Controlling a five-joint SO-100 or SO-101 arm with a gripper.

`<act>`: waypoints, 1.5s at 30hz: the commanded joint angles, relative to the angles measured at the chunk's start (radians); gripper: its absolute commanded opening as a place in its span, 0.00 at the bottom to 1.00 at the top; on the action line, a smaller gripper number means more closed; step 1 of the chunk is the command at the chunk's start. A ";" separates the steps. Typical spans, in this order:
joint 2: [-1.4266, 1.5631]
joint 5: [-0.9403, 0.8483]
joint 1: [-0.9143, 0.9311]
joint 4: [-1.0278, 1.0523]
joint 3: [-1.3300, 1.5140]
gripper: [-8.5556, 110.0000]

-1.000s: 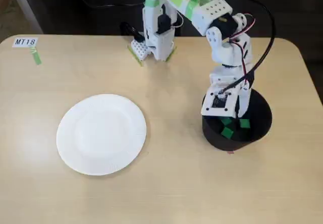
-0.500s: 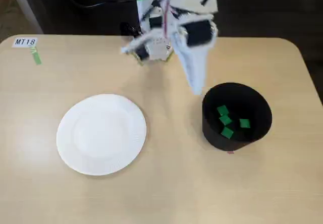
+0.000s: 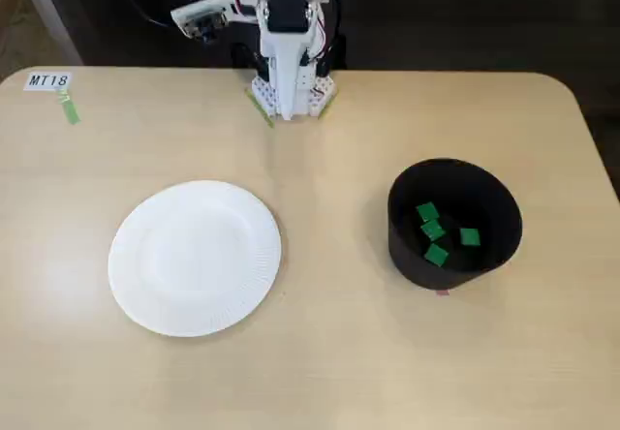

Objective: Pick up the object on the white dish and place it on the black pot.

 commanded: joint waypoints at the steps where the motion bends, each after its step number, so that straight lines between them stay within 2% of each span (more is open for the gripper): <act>1: 0.120 0.006 -0.012 0.012 0.153 0.07; 4: 0.253 0.003 -0.012 0.048 0.258 0.07; 21: 0.253 0.018 -0.166 -0.072 0.497 0.07; 45: 0.253 0.029 -0.167 -0.081 0.518 0.07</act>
